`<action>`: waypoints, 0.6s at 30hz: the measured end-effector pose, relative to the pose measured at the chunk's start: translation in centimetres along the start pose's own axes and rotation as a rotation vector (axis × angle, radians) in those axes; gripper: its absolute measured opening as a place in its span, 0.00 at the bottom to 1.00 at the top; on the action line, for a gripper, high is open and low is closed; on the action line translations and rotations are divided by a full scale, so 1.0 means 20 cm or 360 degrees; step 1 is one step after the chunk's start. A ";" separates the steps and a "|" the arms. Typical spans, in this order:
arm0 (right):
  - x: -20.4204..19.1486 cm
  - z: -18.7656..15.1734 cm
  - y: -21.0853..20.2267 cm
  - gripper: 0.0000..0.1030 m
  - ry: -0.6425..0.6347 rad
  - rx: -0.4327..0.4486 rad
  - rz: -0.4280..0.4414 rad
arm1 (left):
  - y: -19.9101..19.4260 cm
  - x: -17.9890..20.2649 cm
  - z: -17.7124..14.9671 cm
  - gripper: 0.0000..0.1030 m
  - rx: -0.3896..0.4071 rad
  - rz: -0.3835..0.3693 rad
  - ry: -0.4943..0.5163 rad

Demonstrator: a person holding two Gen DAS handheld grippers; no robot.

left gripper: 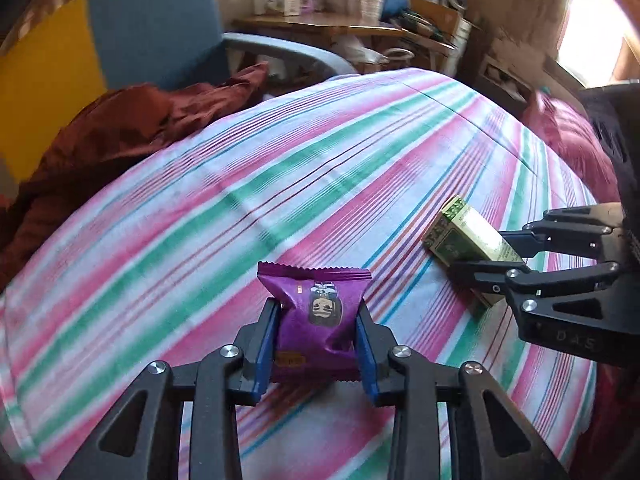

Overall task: Organize objects
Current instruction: 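Grasp the small green box with the right tool while the left grasps the purple snack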

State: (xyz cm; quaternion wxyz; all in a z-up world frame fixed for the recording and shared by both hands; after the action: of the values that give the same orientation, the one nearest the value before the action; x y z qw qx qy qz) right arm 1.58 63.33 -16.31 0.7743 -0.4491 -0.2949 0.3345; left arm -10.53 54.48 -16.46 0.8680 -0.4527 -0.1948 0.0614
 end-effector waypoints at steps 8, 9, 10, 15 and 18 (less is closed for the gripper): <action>-0.19 -0.02 -0.05 0.29 -0.0171 0.0055 0.0123 | -0.26 0.03 -0.29 0.33 0.0152 0.0235 -0.0154; -0.20 -0.03 -0.05 0.29 -0.0189 0.0056 0.0133 | -0.29 0.04 -0.32 0.33 0.0171 0.0250 -0.0160; -0.23 -0.03 -0.05 0.29 -0.0219 0.0061 0.0144 | -0.31 0.03 -0.34 0.33 0.0182 0.0265 -0.0168; -0.34 -0.05 -0.07 0.29 -0.0281 0.0103 0.0179 | -0.41 0.04 -0.45 0.33 0.0205 0.0323 -0.0229; -0.37 -0.07 -0.08 0.29 -0.0316 0.0127 0.0184 | -0.45 0.04 -0.50 0.33 0.0212 0.0331 -0.0256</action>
State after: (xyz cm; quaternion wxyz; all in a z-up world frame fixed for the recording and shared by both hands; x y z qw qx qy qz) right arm -1.43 56.25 -16.65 0.7379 -0.3988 -0.3302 0.4329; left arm -6.43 41.87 -14.04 0.8665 -0.4055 -0.2114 0.1999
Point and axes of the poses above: each gripper's, at about its wrist camera, not at the fingertips, and y roughly the way its jaws point, x to its right, z to its top, the point moved 5 cm from there along y, roughly the way its jaws point, and after that the axes turned 15 degrees about -z, right-handed, at the moved point
